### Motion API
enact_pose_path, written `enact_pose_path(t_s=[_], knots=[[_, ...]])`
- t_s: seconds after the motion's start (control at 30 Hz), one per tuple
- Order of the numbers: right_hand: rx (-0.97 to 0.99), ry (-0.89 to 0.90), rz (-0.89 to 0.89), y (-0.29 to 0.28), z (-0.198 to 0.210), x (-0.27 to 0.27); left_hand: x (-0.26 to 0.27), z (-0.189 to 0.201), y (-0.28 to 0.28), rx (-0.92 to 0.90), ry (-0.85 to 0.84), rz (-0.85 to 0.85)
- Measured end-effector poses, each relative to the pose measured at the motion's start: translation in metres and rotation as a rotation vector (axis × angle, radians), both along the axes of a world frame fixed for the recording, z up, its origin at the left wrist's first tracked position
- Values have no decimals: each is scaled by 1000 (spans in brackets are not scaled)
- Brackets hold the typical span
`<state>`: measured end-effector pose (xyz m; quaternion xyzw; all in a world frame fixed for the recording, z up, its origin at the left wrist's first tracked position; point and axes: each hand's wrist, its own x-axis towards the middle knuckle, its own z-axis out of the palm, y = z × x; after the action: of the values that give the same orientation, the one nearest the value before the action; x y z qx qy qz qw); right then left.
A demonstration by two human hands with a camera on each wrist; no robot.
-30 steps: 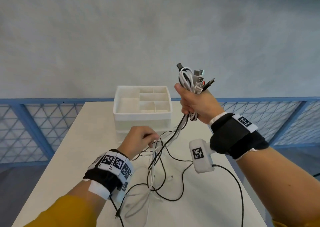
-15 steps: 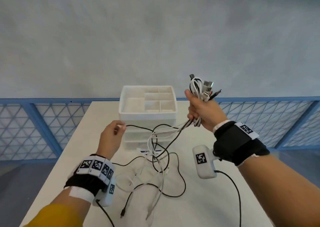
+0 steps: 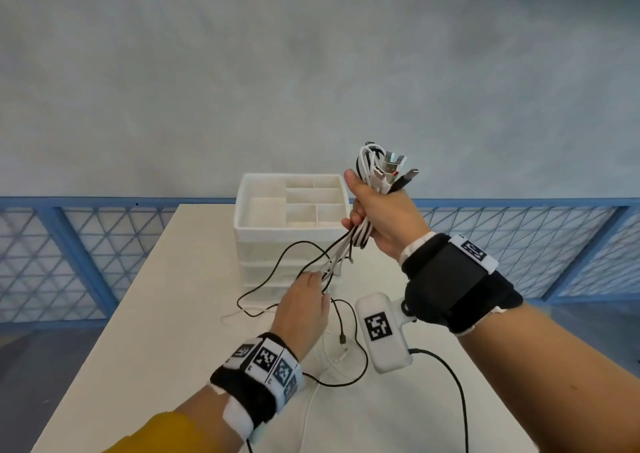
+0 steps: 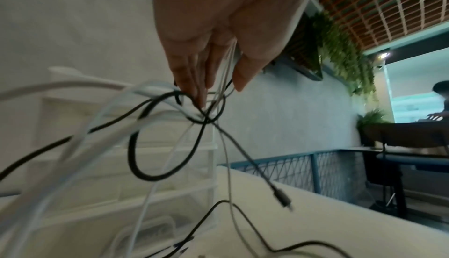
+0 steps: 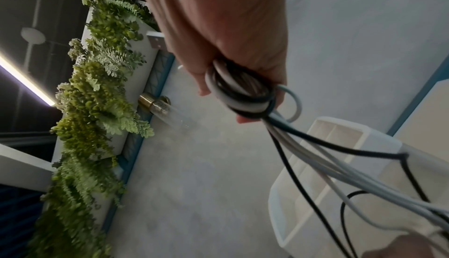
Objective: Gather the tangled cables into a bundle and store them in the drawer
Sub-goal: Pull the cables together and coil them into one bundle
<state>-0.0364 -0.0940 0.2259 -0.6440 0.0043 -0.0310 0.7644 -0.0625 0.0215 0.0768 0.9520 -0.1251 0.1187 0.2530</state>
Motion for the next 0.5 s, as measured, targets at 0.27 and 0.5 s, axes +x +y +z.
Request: enact_pose_path(t_s=[0.27, 0.5], knots=[[40, -28, 27, -5, 8, -4, 25, -2, 5, 118, -79, -44], [-103, -49, -306, -60, -5, 23, 22, -24, 67, -711, -22, 100]])
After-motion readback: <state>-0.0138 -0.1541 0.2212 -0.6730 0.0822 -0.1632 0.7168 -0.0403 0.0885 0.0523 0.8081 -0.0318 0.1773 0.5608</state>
